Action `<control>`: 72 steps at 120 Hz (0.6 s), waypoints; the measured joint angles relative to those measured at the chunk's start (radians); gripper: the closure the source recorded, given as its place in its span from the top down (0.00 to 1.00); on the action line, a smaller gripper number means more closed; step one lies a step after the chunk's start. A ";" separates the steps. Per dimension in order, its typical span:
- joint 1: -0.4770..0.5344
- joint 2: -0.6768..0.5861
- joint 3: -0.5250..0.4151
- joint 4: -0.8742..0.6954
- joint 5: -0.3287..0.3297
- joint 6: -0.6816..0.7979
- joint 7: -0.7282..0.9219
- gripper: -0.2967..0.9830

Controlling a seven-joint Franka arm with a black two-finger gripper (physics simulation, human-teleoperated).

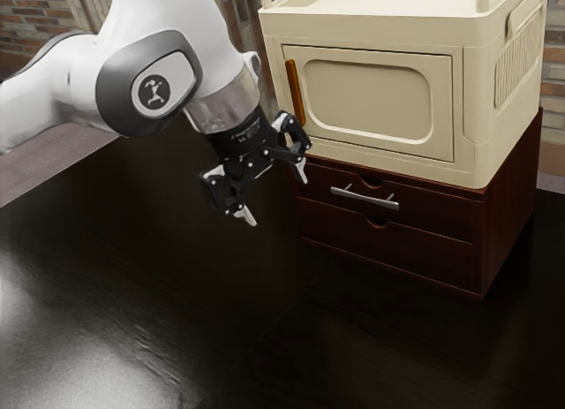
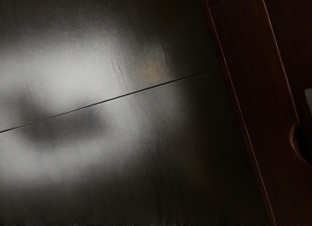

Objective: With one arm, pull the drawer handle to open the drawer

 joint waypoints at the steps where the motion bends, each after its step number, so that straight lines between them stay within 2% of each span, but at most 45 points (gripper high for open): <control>1: -0.001 0.001 -0.001 -0.001 0.000 0.005 -0.003 0.77; 50: -0.066 0.058 -0.018 -0.021 -0.006 0.156 -0.096 0.76; 72: -0.049 0.076 -0.016 -0.022 -0.006 0.203 -0.122 0.72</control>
